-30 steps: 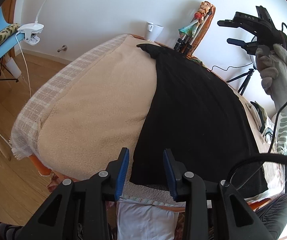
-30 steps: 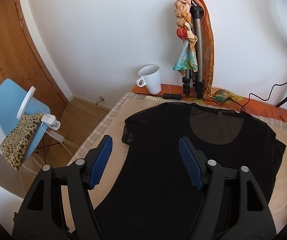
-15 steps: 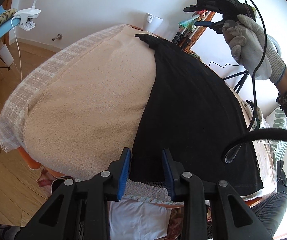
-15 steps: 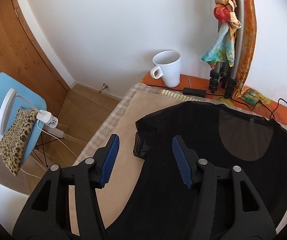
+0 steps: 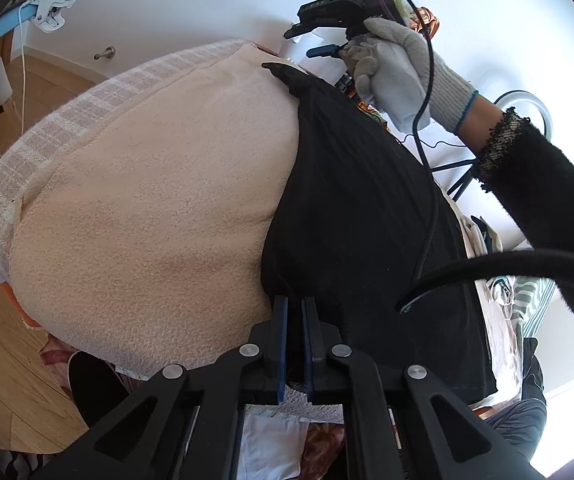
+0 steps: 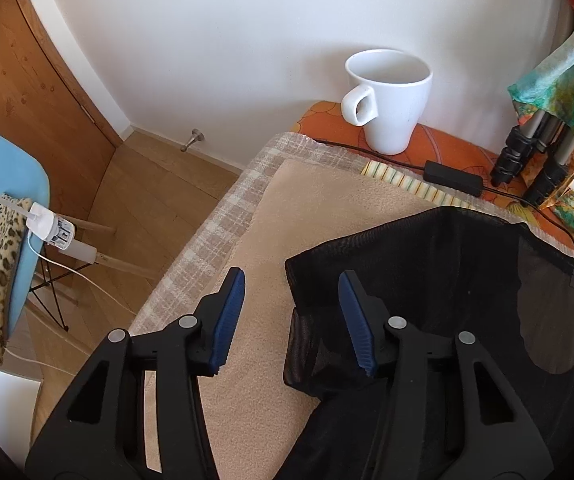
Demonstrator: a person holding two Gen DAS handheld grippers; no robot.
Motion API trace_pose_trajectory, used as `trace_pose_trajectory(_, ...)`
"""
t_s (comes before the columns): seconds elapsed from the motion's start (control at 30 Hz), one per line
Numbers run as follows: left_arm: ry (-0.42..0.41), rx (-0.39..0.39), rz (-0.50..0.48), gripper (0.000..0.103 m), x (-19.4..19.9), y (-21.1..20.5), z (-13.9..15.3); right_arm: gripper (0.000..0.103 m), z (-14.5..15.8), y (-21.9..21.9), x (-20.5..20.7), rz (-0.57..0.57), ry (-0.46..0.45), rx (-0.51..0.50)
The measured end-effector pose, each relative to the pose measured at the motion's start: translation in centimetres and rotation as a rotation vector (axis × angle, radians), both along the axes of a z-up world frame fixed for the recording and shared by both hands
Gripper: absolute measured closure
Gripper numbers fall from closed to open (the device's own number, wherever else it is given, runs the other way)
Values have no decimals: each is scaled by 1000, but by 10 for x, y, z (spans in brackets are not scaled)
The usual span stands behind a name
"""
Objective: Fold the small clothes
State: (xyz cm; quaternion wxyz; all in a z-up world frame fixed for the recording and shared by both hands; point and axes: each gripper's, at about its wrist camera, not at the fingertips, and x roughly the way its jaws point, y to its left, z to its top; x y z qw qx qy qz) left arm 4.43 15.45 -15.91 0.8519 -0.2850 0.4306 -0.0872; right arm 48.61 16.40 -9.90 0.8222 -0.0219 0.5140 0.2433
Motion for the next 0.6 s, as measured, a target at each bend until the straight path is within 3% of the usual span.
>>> trace_pose_trajectory(0.2,-2,-24,-3,101,3,2,-2,55,-31,23,20,2,25,-62)
trace_pose_trajectory(0.53,-7,-53,16,102,2,8,-1,63,-57,38,41,15,38,-159)
trace_pose_trajectory(0.6,-9,-52,13,102,0,9,-1,70,-58,41,42,22,27,-190)
